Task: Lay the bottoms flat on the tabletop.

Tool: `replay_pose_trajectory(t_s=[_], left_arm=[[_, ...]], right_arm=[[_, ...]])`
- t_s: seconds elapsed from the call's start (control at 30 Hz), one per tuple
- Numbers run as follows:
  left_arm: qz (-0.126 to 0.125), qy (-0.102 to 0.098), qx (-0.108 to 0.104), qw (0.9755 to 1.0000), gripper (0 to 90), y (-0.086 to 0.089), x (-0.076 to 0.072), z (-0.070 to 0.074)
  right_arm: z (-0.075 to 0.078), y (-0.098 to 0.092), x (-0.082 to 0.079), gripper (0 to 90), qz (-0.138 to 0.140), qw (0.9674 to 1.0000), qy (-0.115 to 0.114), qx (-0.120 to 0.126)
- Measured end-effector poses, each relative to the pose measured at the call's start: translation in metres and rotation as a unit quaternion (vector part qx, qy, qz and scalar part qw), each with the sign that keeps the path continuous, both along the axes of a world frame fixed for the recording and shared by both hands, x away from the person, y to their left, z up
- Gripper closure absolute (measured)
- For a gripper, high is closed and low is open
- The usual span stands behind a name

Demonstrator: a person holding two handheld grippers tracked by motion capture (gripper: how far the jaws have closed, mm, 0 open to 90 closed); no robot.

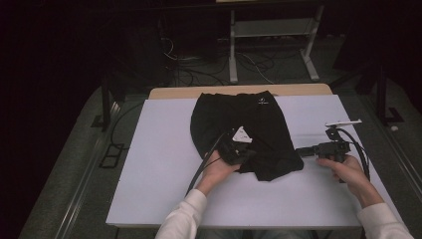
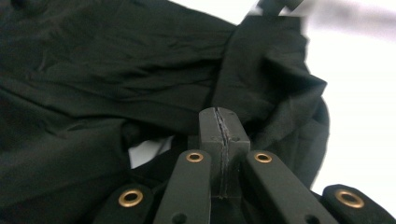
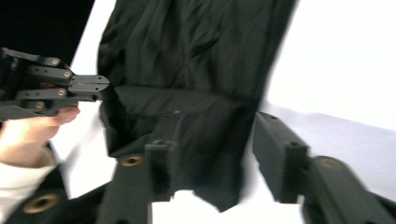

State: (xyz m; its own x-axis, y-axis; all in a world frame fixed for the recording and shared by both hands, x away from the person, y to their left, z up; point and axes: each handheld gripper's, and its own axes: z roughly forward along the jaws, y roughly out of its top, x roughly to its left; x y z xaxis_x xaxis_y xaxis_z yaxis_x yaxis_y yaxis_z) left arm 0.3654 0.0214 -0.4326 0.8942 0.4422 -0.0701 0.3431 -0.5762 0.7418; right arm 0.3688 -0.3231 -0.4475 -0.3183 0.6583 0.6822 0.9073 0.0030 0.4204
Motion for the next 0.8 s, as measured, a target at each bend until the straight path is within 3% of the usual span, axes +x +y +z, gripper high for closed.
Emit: replay_pose_trajectory(t_s=[0.07,0.13,0.2,0.3,0.37,0.47,0.6,0.8], left_arm=[[0.007,0.004,-0.004,1.0,89.2,0.0,0.003,-0.001],[0.013,0.008,-0.008,0.9999,89.2,0.0,0.004,-0.001],[0.015,0.011,-0.008,0.9998,89.2,0.0,0.005,-0.003],[0.016,0.013,-0.003,0.9998,89.2,0.0,0.005,-0.004],[0.015,0.015,-0.003,0.9998,89.2,0.0,0.004,-0.004],[0.014,0.014,-0.005,0.9998,89.2,-0.001,0.003,-0.003],[0.014,0.014,-0.006,0.9998,89.2,-0.001,0.003,-0.003],[0.012,0.016,-0.005,0.9998,89.2,-0.002,0.003,-0.005]], right_arm=[[0.004,-0.003,-0.003,46.6,-0.002,0.9994,-0.034,-0.001],[0.011,-0.004,-0.007,44.8,0.012,0.9977,-0.065,0.017],[0.017,-0.002,-0.012,44.5,0.031,0.996,-0.079,0.029],[0.02,0.007,-0.022,45.9,0.068,0.9933,-0.093,0.006],[0.018,0.011,-0.027,49.8,0.076,0.9937,-0.082,-0.006],[0.011,0.011,-0.028,55.2,0.065,0.9966,-0.05,-0.007],[0.003,0.014,-0.024,59.0,0.055,0.9982,-0.02,-0.013],[-0.007,0.021,-0.013,72.4,0.028,0.9995,0.014,-0.005]])
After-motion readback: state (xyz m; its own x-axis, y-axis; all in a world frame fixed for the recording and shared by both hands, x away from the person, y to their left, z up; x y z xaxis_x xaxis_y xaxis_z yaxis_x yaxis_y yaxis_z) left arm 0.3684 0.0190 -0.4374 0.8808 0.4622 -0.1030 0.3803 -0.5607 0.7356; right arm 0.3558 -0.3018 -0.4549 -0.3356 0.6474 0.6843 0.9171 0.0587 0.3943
